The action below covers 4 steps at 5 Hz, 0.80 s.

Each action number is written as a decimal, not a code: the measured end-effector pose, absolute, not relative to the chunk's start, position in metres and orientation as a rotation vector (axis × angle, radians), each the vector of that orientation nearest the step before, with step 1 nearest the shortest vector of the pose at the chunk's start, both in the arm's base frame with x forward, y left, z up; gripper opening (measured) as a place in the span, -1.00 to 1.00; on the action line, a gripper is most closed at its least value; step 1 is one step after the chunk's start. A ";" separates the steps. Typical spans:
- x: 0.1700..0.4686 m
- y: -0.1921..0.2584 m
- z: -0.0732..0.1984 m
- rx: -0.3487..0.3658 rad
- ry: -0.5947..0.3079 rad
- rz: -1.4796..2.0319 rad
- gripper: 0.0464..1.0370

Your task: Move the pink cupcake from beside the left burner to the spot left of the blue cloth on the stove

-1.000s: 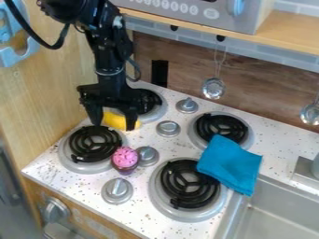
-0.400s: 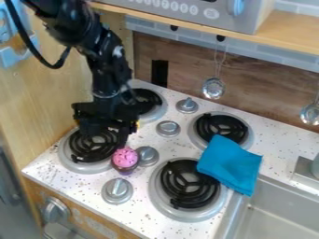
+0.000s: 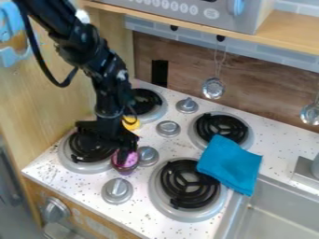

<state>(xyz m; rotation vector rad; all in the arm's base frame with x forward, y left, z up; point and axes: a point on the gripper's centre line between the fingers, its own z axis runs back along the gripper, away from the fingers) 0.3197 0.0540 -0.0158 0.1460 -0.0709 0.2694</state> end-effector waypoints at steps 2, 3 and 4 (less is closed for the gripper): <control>0.334 0.048 -0.027 0.121 -0.092 0.275 0.93; 0.342 0.047 -0.028 0.109 -0.106 0.285 0.93; 0.347 0.047 -0.031 0.111 -0.104 0.283 0.93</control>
